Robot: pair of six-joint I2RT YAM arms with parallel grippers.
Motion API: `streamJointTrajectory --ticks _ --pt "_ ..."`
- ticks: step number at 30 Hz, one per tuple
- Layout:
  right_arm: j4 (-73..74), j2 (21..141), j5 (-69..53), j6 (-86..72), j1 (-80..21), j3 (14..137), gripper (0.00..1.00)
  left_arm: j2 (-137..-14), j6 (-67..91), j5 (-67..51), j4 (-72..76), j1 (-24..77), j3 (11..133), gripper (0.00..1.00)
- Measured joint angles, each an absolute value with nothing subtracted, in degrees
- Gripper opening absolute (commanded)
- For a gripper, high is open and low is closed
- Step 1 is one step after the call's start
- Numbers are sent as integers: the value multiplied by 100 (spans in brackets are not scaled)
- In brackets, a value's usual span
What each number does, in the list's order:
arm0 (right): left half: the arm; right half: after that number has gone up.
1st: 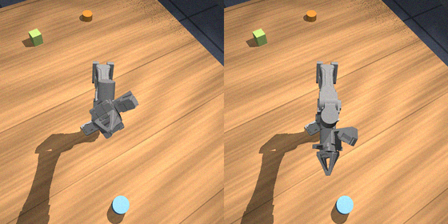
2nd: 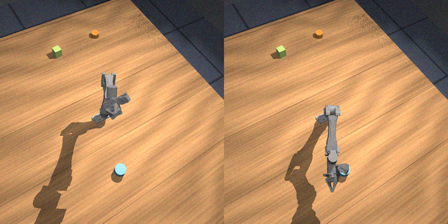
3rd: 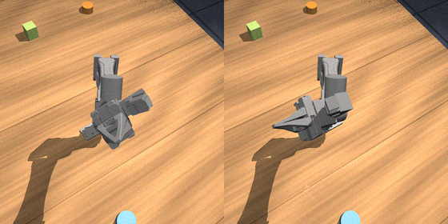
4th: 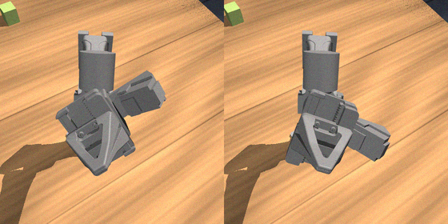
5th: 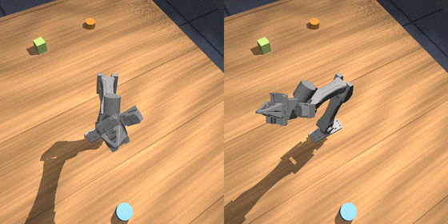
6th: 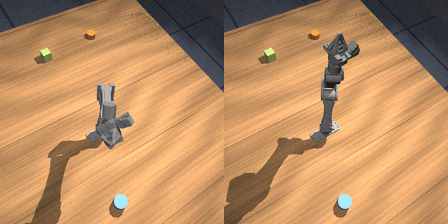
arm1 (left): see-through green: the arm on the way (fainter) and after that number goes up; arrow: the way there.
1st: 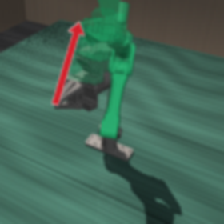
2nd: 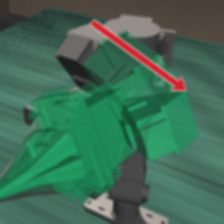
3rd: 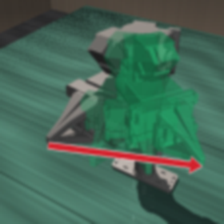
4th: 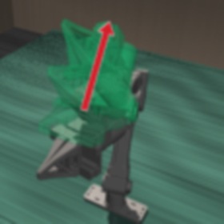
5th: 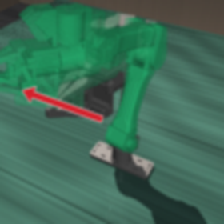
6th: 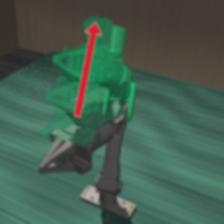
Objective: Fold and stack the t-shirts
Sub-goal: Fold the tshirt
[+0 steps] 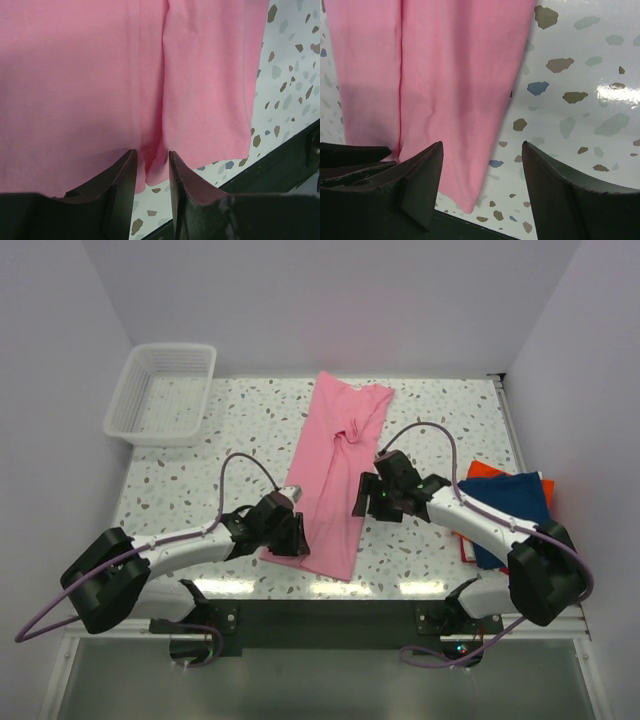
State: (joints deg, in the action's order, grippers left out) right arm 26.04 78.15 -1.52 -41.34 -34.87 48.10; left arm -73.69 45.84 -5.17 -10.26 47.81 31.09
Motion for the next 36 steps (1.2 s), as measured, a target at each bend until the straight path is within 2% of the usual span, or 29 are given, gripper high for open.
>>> streamJointTrajectory --ticks 10,15,21,29,32,36 --pt "2324 8383 -115 -4093 -3487 4807 67 -7620 4519 -738 -650 4821 3105 31" --pt "2204 8512 -106 -4093 -3470 4753 66 -7690 4473 -753 -650 4836 3105 18" --pt "2119 8547 -106 -4091 -3406 4696 60 -7682 4421 -823 -648 4842 3105 0" --pt "1962 8864 -108 -4088 -3249 4663 50 -7439 4394 -941 -655 4845 3004 0" --pt "1898 8897 -123 -4086 -3173 4661 41 -7328 4403 -963 -687 4845 2956 0" --pt "1815 8967 -152 -4088 -3116 4663 36 -7277 4442 -969 -690 4845 2864 0"
